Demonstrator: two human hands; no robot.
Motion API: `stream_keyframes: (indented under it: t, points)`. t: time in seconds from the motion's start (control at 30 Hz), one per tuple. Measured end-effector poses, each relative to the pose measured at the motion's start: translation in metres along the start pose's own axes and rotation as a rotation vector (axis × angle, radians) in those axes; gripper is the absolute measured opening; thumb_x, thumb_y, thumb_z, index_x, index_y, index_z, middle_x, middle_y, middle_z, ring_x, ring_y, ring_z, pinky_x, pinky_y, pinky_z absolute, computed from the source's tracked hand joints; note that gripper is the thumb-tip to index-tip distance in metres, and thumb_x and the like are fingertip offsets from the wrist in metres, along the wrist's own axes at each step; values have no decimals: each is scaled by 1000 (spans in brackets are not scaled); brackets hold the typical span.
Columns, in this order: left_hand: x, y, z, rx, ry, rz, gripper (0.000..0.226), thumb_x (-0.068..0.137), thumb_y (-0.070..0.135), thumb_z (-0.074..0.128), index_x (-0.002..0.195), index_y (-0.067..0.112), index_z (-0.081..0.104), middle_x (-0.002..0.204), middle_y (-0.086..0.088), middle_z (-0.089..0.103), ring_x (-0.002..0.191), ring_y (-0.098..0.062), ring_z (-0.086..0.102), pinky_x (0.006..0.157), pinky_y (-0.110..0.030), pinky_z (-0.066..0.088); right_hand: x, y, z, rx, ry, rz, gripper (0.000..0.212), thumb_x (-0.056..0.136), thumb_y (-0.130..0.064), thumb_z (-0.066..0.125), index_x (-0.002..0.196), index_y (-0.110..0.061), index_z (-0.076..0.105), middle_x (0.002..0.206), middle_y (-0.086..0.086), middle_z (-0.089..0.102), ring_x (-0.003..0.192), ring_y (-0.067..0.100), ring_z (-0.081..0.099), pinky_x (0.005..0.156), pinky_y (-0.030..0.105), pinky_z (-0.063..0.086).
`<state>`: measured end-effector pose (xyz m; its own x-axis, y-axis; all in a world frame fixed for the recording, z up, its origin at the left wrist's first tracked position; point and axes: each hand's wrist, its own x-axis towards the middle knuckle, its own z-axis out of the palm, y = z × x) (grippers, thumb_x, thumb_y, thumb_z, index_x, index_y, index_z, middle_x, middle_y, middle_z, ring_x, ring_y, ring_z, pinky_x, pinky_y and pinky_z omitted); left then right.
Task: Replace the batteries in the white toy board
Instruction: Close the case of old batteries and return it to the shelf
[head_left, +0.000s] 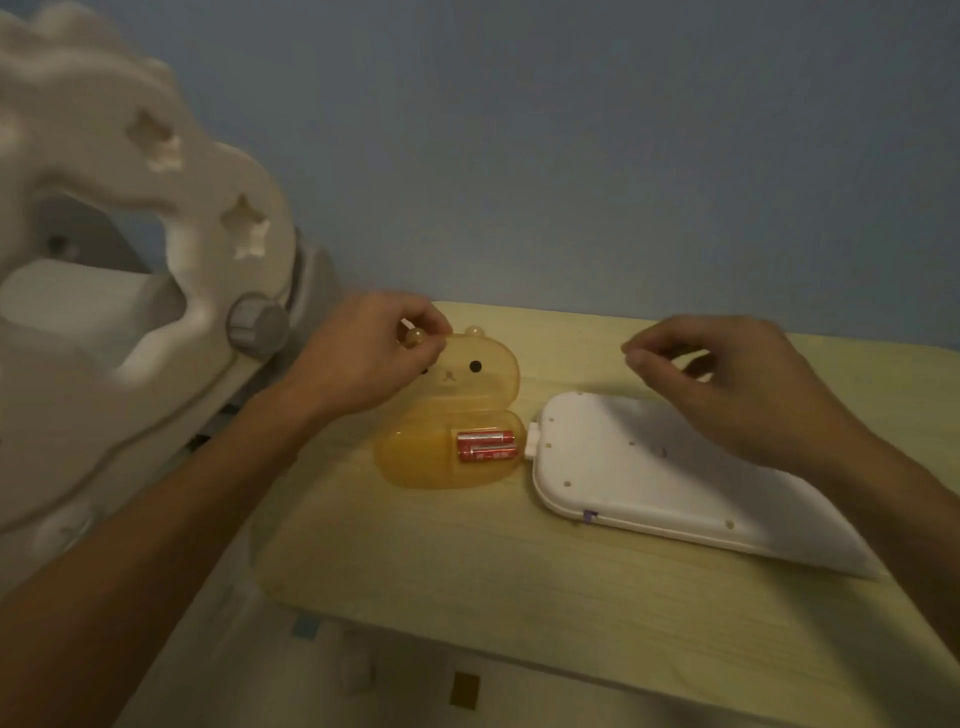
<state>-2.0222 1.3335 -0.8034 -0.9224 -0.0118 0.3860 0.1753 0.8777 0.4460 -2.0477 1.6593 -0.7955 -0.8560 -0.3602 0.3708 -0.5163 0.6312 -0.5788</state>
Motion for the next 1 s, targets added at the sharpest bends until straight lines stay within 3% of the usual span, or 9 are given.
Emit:
stream_keyframes:
  t: [0.1, 0.23, 0.37, 0.53, 0.7, 1.0]
  points:
    - [-9, 2, -15, -126, -104, -8, 21, 90, 34, 79, 111, 31, 77, 103, 19, 75, 92, -3, 69, 89, -34, 60, 12, -32, 33, 25, -76, -75, 26, 101, -43, 61, 114, -29, 78, 100, -26, 71, 93, -18, 63, 79, 6, 48]
    - [-24, 2, -32, -321, -236, 3, 33, 81, 46, 79, 110, 30, 80, 105, 15, 80, 101, -6, 75, 96, -35, 61, 21, -56, 62, 76, -161, -139, 40, 101, -54, 53, 123, -30, 77, 117, -19, 77, 105, -2, 68, 94, 30, 56]
    - [-36, -4, -33, -403, -287, 18, 26, 84, 41, 77, 106, 30, 83, 106, 14, 81, 104, -8, 75, 101, -42, 59, 23, -62, 78, 55, -240, -154, 45, 93, -60, 61, 125, -32, 76, 123, -18, 75, 107, -3, 66, 94, 30, 56]
    - [-45, -10, -25, -330, -340, 17, 44, 78, 47, 84, 120, 36, 76, 123, 20, 74, 120, 0, 66, 109, -38, 52, 21, -60, 79, -33, -367, -150, 52, 87, -61, 69, 134, -38, 69, 130, -25, 64, 113, -3, 52, 88, 17, 44]
    - [-48, -9, -19, -224, -410, -17, 56, 73, 48, 89, 126, 42, 71, 120, 27, 71, 116, 7, 63, 107, -33, 53, 18, -61, 83, -94, -394, -176, 62, 79, -63, 77, 134, -36, 68, 135, -15, 67, 127, 12, 57, 107, 38, 47]
    - [-47, -9, -16, -172, -440, 16, 57, 65, 61, 86, 118, 49, 70, 122, 26, 68, 119, 2, 61, 106, -41, 52, 16, -60, 88, -149, -377, -213, 62, 81, -60, 77, 136, -33, 66, 138, -12, 65, 127, 15, 54, 109, 41, 42]
